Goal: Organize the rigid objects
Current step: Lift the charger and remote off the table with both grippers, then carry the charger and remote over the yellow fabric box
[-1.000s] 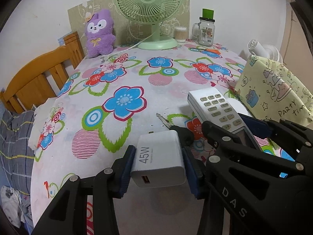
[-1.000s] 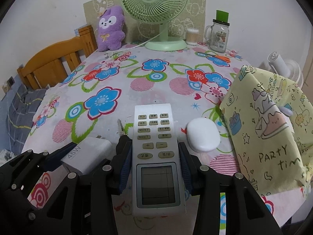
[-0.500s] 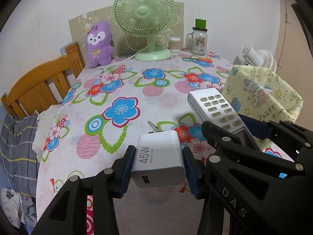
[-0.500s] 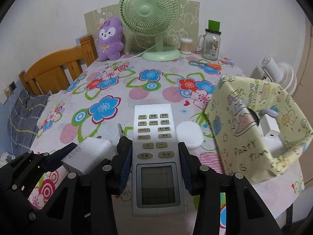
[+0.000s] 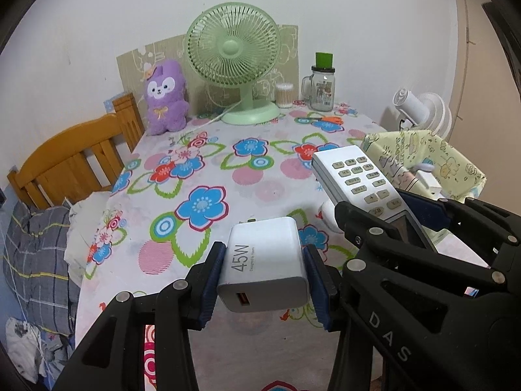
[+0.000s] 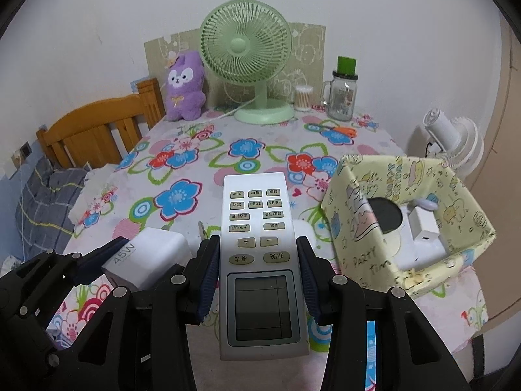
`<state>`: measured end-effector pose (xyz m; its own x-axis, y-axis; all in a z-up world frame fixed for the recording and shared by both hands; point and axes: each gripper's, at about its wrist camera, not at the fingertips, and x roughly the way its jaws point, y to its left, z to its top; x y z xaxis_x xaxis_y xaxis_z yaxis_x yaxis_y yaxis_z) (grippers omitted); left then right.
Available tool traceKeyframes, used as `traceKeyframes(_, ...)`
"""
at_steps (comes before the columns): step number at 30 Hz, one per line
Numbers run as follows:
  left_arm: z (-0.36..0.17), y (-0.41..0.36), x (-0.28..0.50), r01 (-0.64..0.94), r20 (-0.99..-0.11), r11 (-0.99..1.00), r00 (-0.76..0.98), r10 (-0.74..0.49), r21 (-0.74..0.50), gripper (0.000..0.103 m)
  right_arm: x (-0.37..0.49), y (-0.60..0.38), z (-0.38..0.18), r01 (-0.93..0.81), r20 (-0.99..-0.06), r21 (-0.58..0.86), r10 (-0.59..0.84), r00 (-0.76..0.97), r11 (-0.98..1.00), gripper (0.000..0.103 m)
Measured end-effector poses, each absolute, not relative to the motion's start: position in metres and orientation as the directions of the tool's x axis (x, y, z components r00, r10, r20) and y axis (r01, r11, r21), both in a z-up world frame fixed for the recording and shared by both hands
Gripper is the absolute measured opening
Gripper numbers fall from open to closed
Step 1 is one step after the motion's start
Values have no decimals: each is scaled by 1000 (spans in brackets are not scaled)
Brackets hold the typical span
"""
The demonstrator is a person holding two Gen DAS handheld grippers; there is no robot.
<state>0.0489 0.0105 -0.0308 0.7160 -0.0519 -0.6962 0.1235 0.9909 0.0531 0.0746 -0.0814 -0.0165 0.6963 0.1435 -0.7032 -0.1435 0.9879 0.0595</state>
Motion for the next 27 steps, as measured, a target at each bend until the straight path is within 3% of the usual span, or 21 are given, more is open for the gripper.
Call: traceKeyframes(27,5,-21,51,152,-659,987,748,-77,57,50,75,-113,23,-144,-663,49,140,736,988,48)
